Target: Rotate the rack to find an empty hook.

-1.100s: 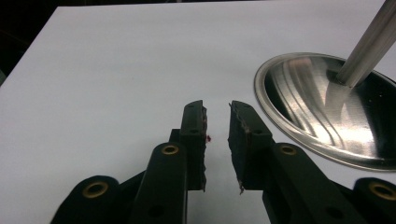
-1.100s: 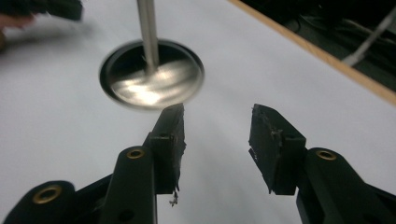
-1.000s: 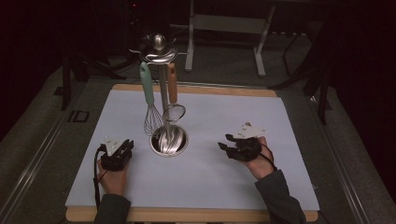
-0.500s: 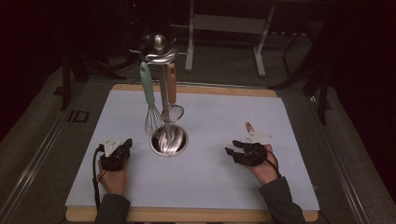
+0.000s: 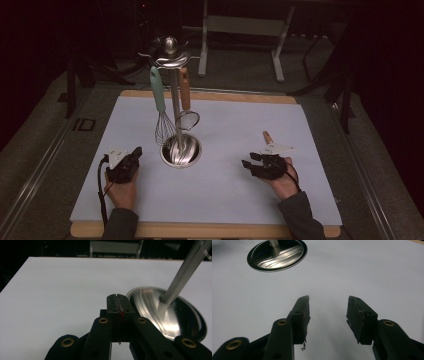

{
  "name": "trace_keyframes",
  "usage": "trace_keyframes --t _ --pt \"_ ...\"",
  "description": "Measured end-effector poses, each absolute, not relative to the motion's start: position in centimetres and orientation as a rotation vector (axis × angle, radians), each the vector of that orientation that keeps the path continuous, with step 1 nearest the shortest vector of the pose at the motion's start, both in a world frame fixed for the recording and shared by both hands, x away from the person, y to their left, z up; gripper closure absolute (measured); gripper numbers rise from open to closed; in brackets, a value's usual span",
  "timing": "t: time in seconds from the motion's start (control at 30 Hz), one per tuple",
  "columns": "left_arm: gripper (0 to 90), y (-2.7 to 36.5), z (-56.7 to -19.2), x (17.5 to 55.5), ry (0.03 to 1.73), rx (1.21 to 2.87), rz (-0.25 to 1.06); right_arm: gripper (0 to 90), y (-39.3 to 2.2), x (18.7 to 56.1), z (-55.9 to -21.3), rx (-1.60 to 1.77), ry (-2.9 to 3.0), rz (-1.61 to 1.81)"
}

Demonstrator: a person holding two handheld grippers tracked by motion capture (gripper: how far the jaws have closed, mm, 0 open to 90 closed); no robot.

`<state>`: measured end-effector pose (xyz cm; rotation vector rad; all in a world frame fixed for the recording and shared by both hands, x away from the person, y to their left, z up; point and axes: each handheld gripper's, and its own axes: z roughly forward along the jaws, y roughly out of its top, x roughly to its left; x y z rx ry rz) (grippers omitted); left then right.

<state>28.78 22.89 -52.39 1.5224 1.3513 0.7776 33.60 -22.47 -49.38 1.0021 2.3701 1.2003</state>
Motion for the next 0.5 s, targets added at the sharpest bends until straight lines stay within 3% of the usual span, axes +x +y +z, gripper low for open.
trace_keyframes --t 0.5 --pt "89.7 22.3 -50.3 27.7 1.281 1.493 0.848 52.6 -22.7 33.5 -49.8 1.012 2.383 1.197"
